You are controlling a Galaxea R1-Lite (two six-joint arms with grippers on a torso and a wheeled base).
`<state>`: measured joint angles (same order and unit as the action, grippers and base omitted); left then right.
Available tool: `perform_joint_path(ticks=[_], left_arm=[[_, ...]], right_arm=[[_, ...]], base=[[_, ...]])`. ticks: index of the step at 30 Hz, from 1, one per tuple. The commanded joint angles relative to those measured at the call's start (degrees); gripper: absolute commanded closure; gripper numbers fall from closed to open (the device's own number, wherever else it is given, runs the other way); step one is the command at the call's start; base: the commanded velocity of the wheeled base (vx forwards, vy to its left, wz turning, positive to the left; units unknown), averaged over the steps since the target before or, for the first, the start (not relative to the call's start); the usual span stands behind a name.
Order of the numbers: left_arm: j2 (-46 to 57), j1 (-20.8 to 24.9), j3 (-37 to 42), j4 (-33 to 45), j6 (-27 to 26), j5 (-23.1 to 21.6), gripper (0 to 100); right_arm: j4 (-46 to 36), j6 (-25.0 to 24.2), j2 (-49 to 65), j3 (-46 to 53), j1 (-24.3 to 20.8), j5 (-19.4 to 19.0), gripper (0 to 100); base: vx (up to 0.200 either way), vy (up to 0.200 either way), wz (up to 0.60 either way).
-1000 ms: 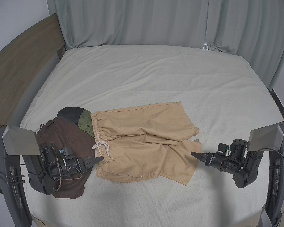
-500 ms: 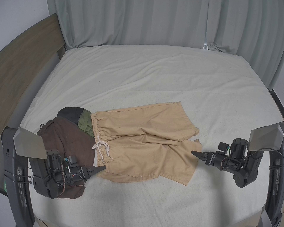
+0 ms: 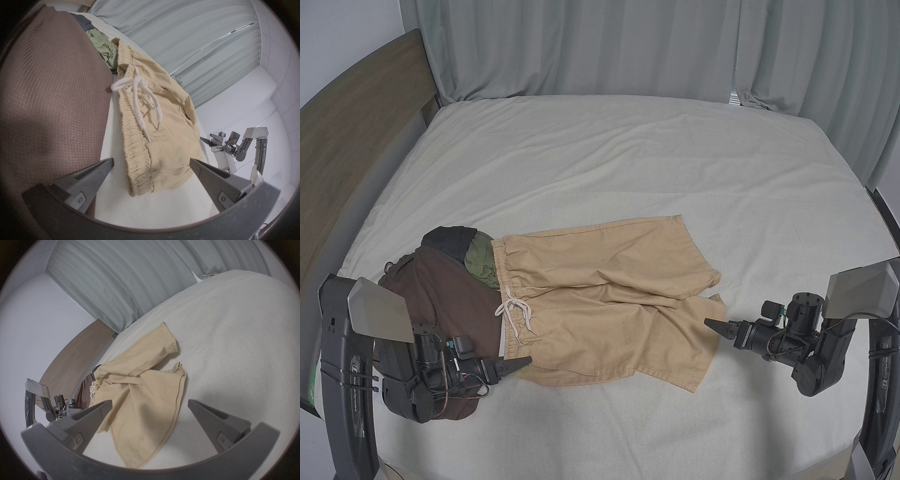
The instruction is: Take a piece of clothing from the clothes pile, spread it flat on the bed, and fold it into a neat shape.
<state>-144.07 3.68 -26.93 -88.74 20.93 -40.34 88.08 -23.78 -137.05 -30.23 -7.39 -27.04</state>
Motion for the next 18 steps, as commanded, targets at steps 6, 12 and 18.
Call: perform_joint_path(ticks=[6, 12, 18], left_arm=[[-3.0, 0.4, -2.0, 0.1, 0.3, 0.1, 100], [-3.0, 0.0, -2.3, 0.1, 0.1, 0.0, 100], [-2.9, -0.3, -2.7, 0.1, 0.0, -0.1, 100]], right_arm=[[0.1, 0.0, -0.4, 0.2, -0.1, 0.0, 0], [0.0, 0.1, -0.5, 2.4, -0.7, -0.6, 0], [0.0, 0.1, -0.5, 5.7, -1.5, -2.2, 0]], base=[[0.000, 0.000, 0.00], [0.000, 0.000, 0.00], [0.000, 0.000, 0.00]])
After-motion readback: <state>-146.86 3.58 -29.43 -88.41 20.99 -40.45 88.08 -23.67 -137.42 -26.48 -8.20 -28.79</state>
